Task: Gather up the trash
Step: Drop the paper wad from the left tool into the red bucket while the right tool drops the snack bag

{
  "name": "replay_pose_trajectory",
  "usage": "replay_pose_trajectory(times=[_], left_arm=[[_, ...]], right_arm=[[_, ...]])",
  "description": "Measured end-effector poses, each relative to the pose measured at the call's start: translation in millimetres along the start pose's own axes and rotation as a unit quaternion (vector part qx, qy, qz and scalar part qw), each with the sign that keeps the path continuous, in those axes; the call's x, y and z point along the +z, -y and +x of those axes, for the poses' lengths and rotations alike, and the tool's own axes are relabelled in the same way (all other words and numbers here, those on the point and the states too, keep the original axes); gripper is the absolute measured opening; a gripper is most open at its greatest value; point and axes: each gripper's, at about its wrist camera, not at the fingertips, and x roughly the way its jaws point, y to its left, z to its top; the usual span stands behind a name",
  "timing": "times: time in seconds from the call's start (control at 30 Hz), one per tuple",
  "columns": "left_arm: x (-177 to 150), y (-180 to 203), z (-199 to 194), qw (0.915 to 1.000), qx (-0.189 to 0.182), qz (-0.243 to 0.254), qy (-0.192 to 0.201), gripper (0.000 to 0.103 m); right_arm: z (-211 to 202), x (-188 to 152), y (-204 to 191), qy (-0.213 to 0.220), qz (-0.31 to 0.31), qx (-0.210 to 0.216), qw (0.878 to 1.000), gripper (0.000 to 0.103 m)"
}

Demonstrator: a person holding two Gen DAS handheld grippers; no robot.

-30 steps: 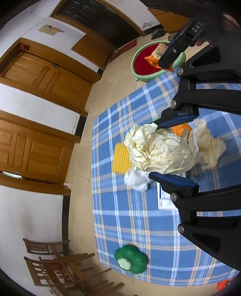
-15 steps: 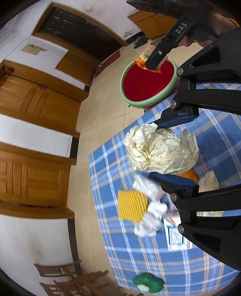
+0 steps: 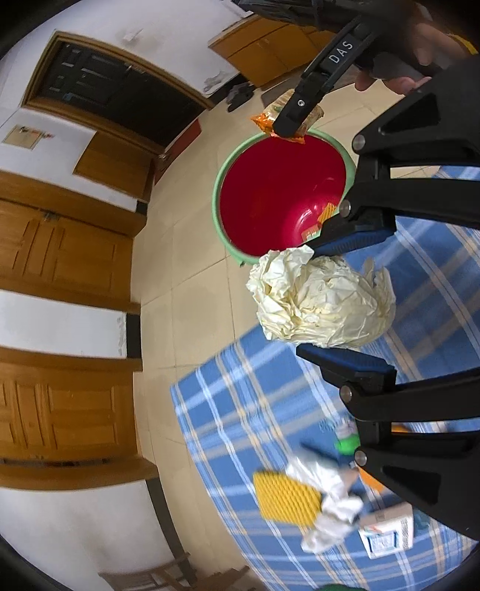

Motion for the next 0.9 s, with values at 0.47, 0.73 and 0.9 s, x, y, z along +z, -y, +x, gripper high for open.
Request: replay_pose_trajectory(times=[0.47, 0.73, 0.9], left_arm=[[4, 51, 53, 0.9984, -0.019, 0.042, -0.032, 0.047], [6, 63, 76, 0.9971, -0.019, 0.056, -0.049, 0.047], [6, 69, 84, 0.9961, -0.022, 0.066, -0.055, 0.047]], right_arm=[[18, 7, 48, -0.006, 0.034, -0.023, 0.999, 0.091], [20, 4, 60, 0.001, 0.044, -0.017, 0.999, 0.096], [14, 3, 70, 0.012, 0.054, -0.018, 0.998, 0.096]])
